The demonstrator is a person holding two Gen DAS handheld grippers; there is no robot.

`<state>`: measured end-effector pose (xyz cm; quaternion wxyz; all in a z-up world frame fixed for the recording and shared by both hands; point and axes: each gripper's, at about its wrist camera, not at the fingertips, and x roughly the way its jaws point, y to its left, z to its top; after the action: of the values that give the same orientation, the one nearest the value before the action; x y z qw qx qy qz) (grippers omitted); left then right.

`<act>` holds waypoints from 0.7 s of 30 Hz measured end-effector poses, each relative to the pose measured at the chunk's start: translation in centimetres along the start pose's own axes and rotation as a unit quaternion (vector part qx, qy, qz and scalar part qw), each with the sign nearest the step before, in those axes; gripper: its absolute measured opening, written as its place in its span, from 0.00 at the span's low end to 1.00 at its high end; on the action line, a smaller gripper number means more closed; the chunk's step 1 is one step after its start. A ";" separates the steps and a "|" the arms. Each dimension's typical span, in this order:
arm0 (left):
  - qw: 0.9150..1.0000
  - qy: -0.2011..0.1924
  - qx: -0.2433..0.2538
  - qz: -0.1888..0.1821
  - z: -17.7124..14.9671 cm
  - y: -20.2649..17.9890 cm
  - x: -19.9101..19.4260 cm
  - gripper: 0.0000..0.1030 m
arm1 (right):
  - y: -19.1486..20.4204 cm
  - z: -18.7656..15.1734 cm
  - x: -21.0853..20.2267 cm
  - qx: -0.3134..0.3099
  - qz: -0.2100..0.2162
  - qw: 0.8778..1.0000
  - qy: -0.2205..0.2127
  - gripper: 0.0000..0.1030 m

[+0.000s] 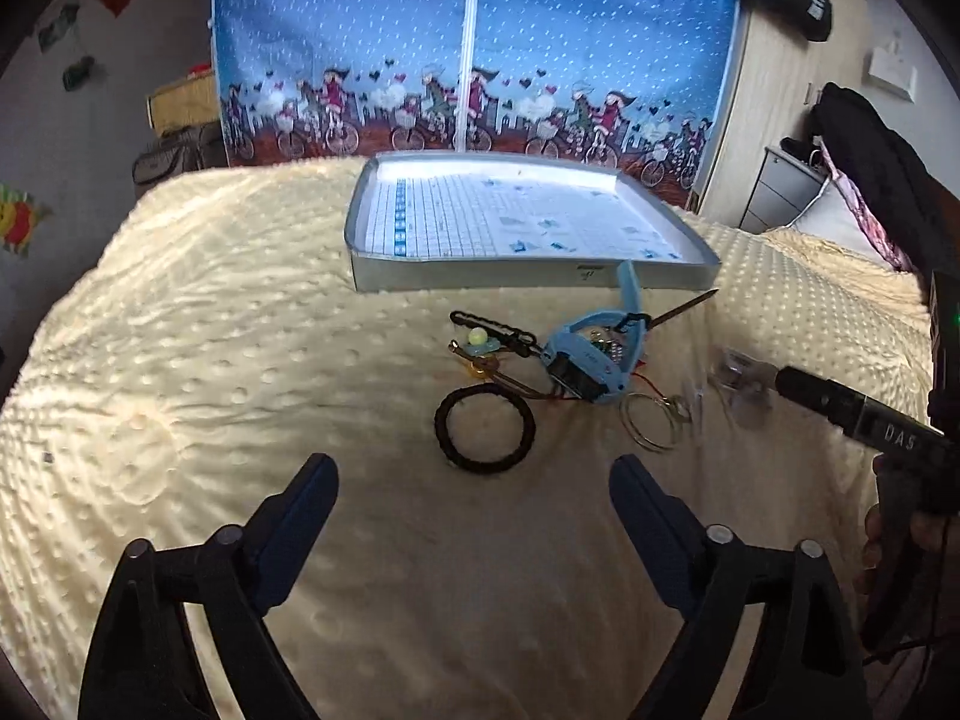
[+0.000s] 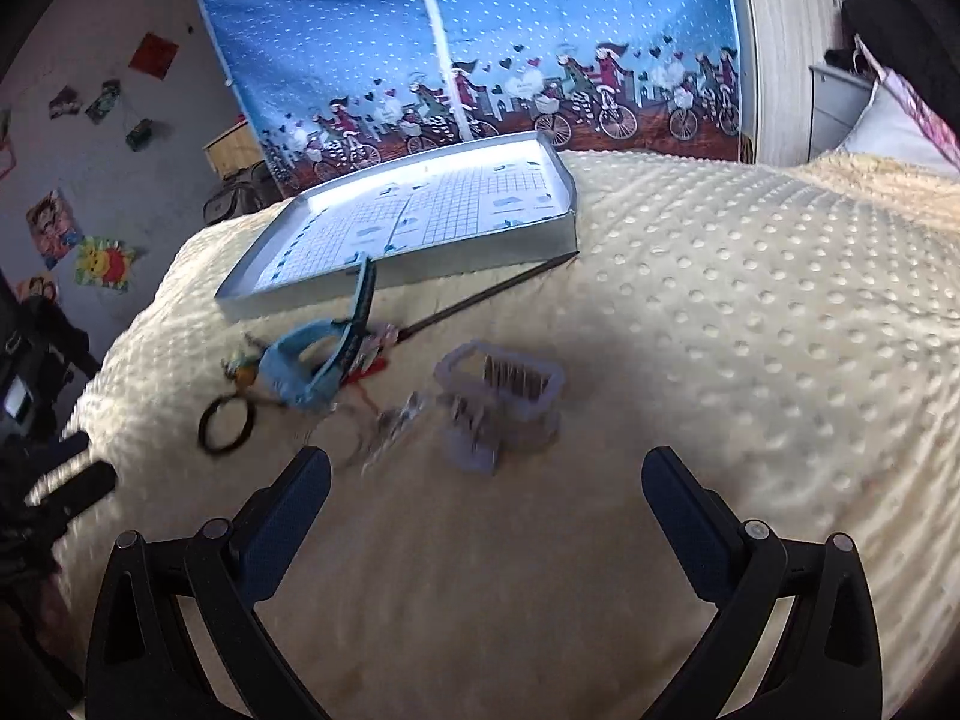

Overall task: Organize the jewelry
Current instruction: 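Grasp the black hair tie with left tool while right tool grasps the claw clip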

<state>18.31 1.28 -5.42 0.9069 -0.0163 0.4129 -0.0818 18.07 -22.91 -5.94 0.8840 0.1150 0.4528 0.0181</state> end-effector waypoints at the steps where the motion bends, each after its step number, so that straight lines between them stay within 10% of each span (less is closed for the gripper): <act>1: 1.000 0.010 -0.007 -0.003 0.2 0.3 0.9 0.82 | 0.0 0.6 0.8 0.010 -0.001 1.000 0.002 0.99; 11: 0.991 0.067 -0.111 -0.017 1.1 2.4 6.3 0.59 | -1.5 0.4 5.2 0.043 0.005 0.999 0.007 0.99; 21: 0.990 0.091 -0.107 -0.011 0.5 1.5 8.1 0.29 | -1.1 0.6 7.4 0.045 0.061 0.997 0.023 0.97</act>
<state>24.10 1.40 -11.25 0.8574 -0.1104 0.5003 -0.0485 22.87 -23.06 -11.72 0.8643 0.1816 0.4658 0.0542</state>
